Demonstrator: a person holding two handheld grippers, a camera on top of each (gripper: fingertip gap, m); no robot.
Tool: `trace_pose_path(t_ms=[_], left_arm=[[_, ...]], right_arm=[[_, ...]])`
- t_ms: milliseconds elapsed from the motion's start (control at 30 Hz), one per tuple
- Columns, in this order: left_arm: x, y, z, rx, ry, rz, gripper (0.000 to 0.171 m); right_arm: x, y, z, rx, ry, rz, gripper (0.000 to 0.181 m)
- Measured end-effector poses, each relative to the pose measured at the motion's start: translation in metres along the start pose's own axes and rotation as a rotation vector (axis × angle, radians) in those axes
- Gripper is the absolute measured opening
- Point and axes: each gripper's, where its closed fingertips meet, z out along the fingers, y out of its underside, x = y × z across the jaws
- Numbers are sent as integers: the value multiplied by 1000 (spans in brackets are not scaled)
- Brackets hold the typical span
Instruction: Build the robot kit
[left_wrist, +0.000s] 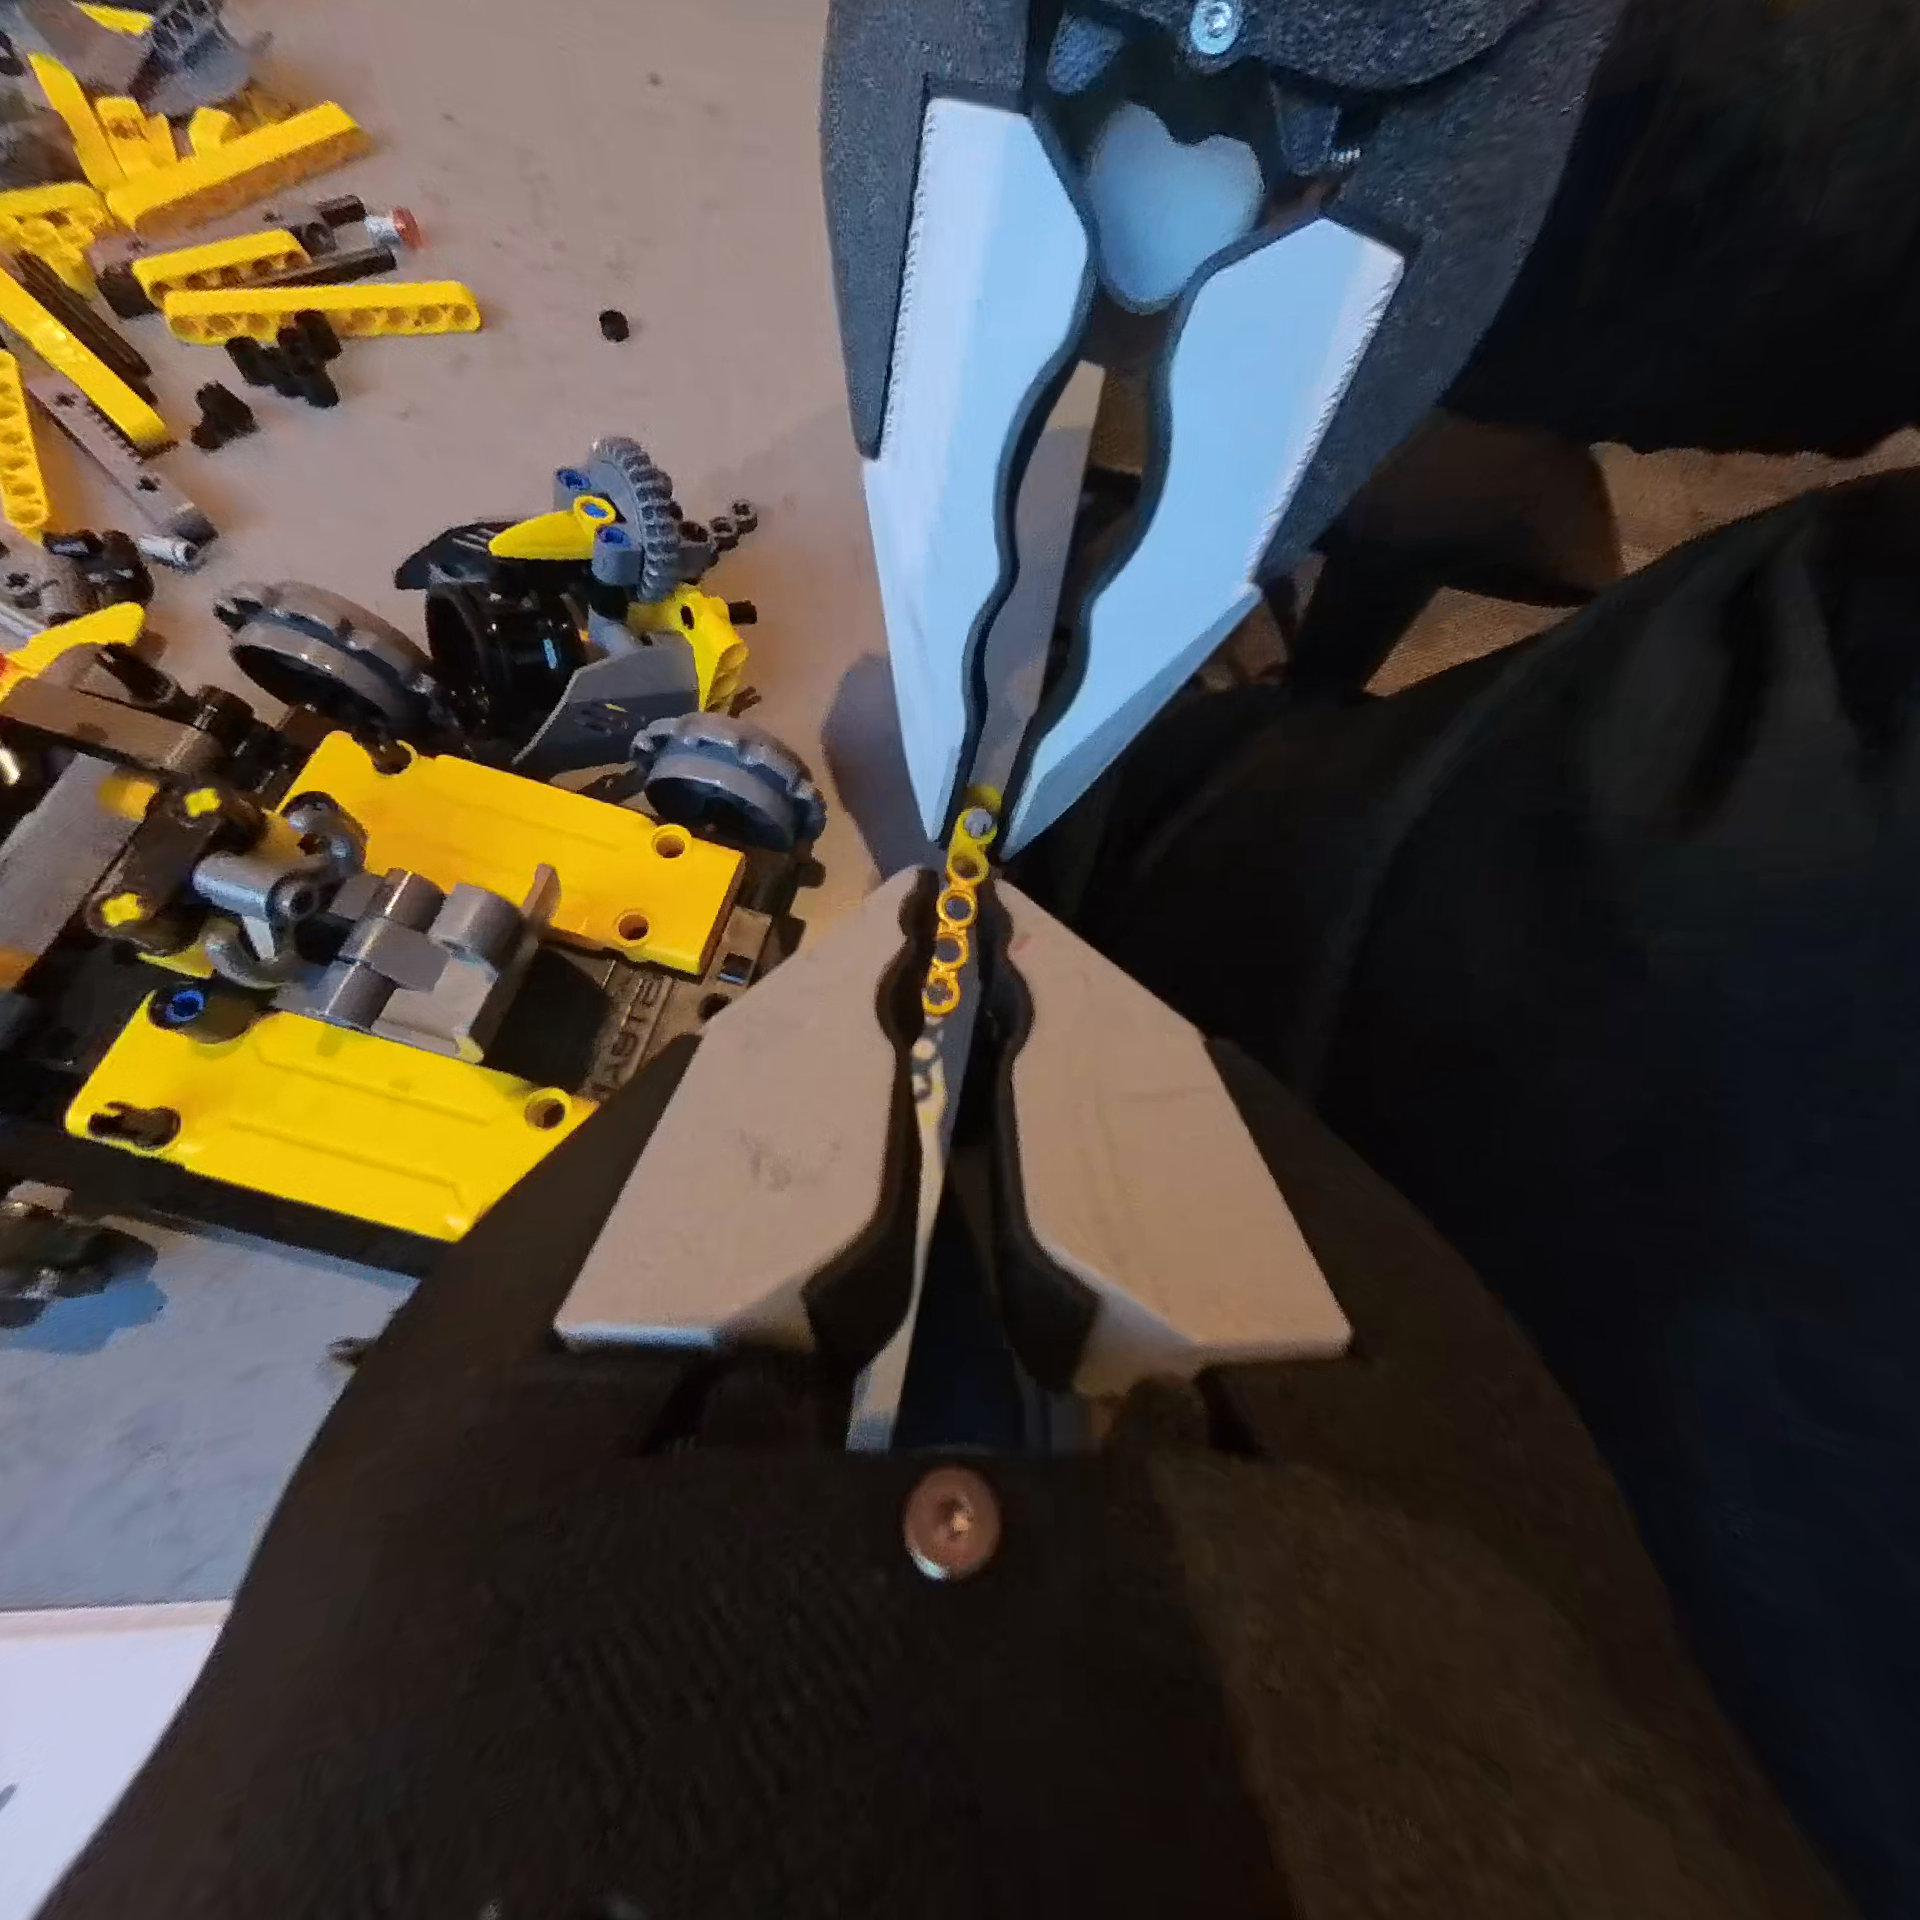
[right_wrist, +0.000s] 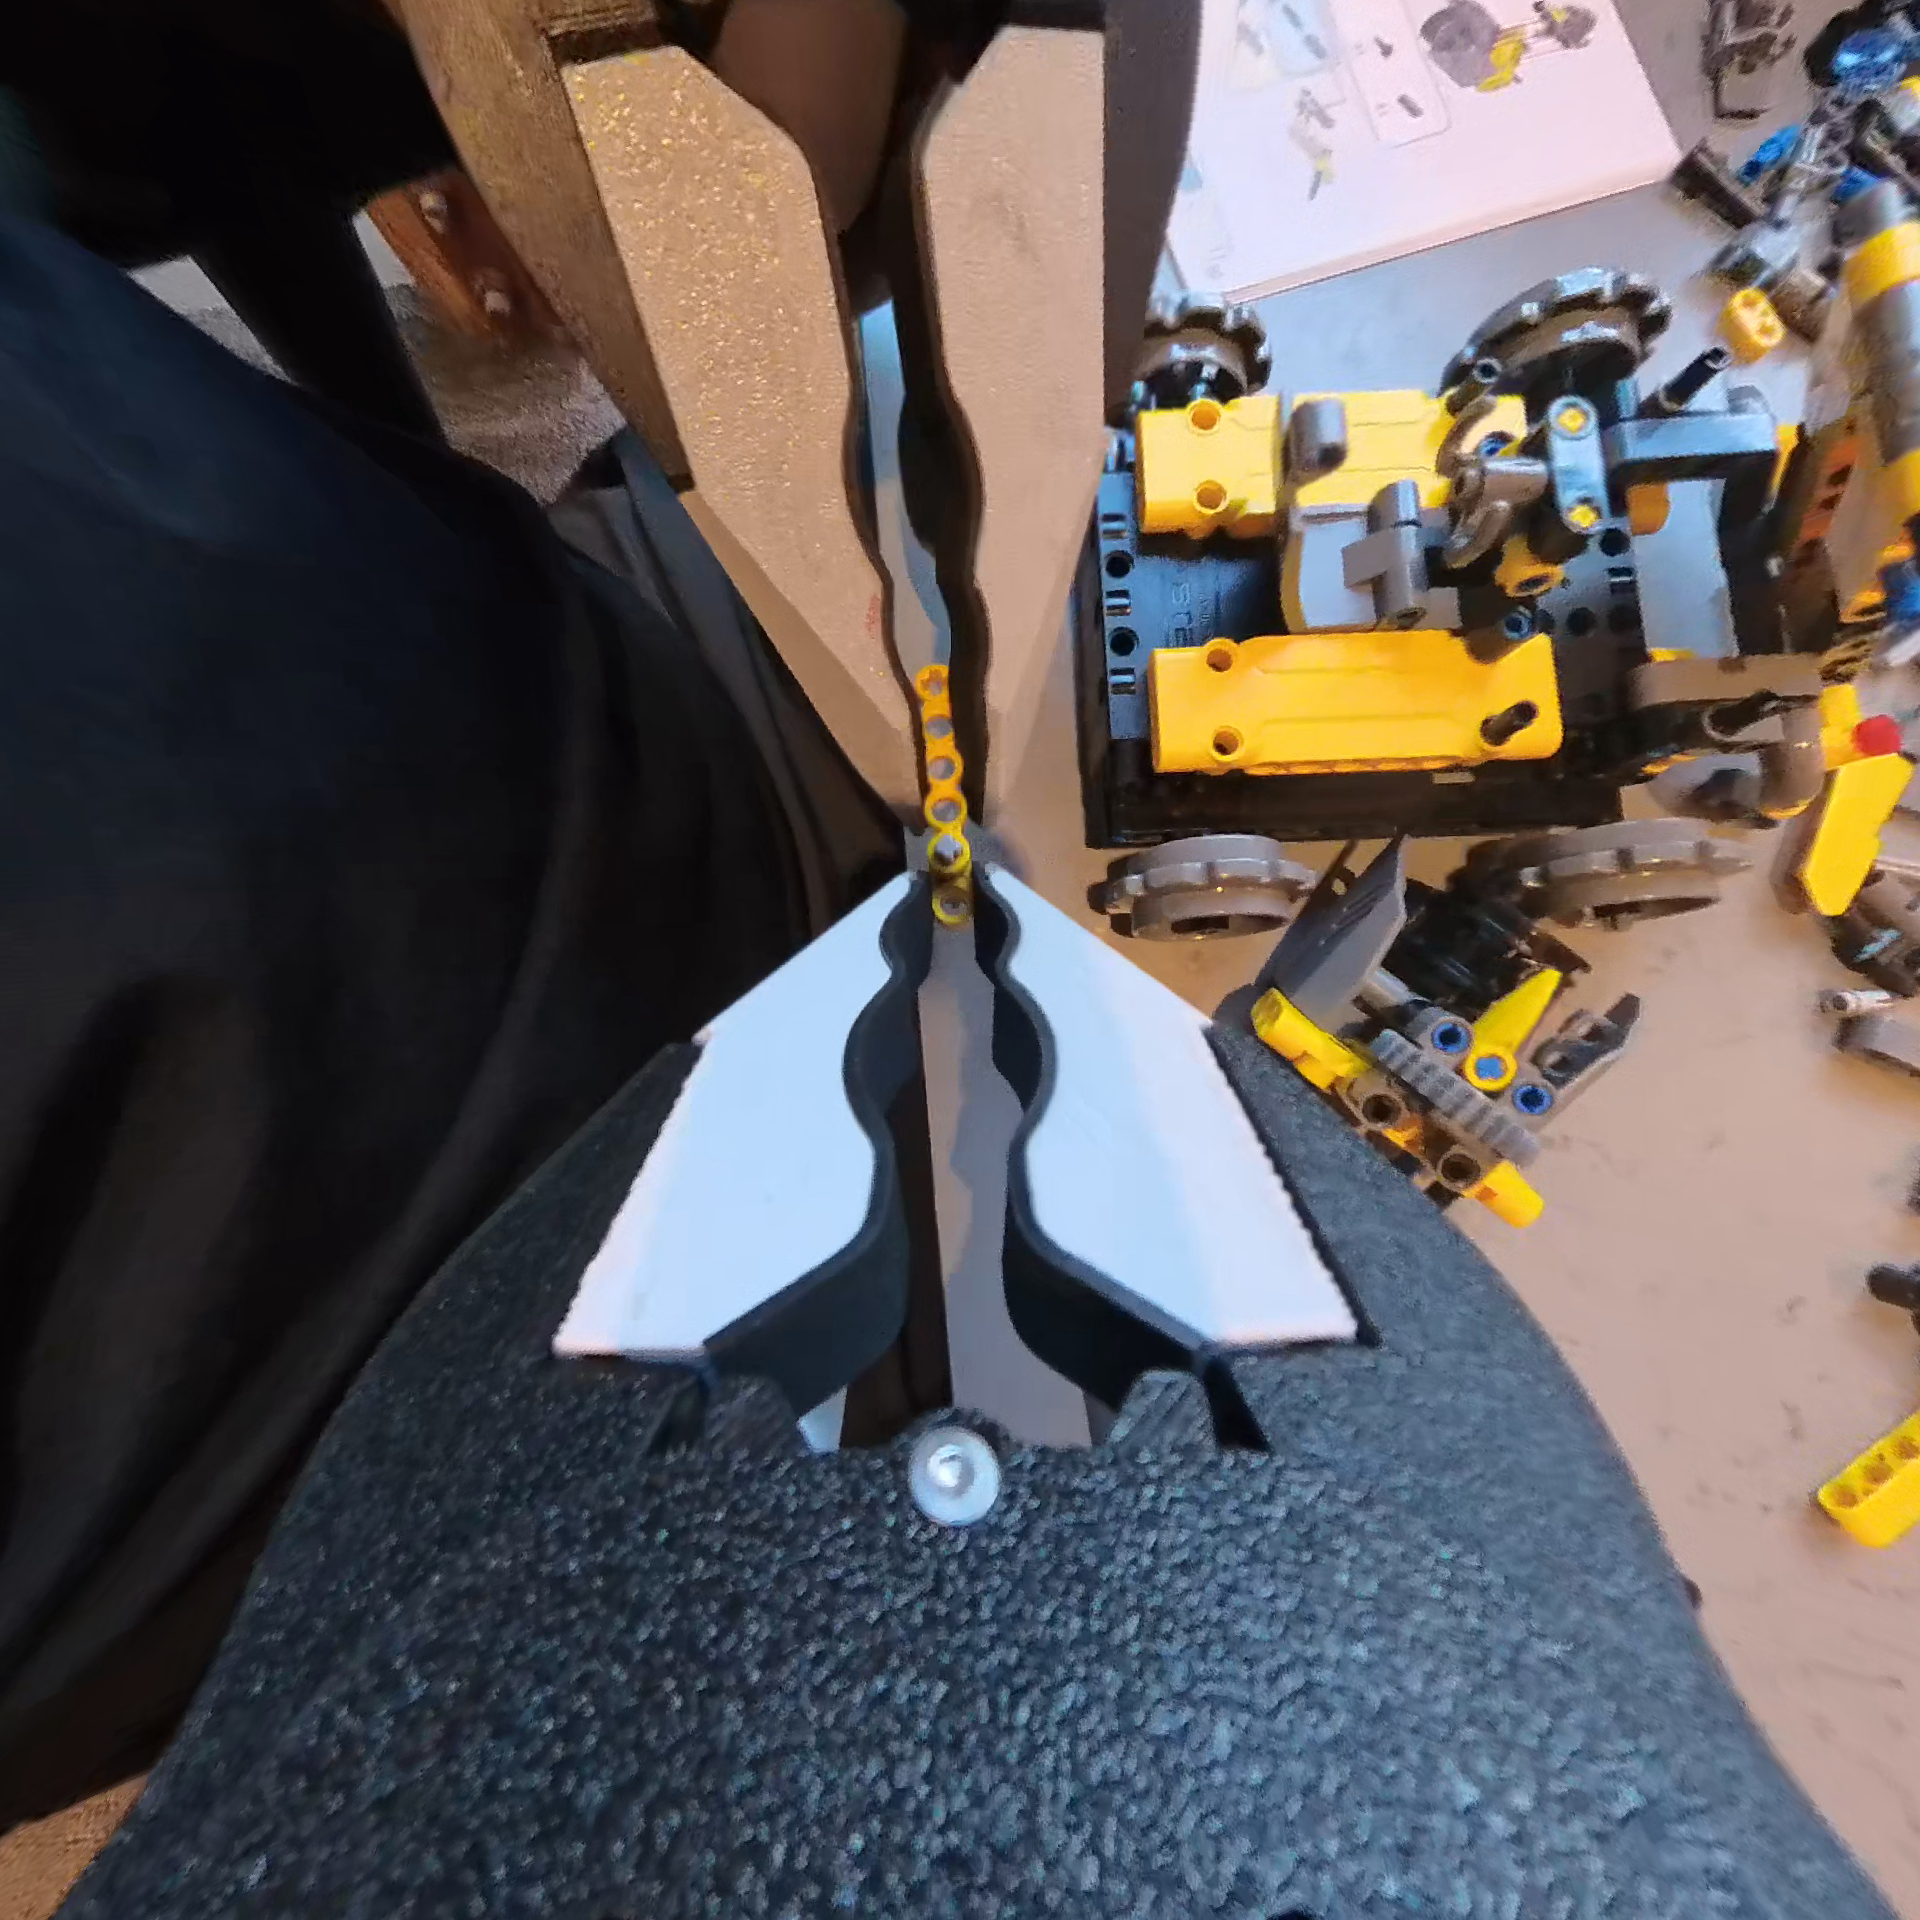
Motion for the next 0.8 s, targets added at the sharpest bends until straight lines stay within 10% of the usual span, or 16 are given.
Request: trace_pose_path(t_ms=[200, 400, 567, 800], left_arm=[[-5, -1, -2, 38, 9, -43, 4], [1, -50, -52, 424, 271, -375, 5], [19, -66, -62, 508, 531, -556, 4], [44, -64, -54, 424, 708, -609, 4]], right_arm=[[4, -3, 2, 80, -3, 28, 7], [-5, -50, -63, 520, -72, 39, 24], [-15, -55, -69, 522, -13, -127, 54], [-31, -59, -63, 466, 156, -460, 39]])
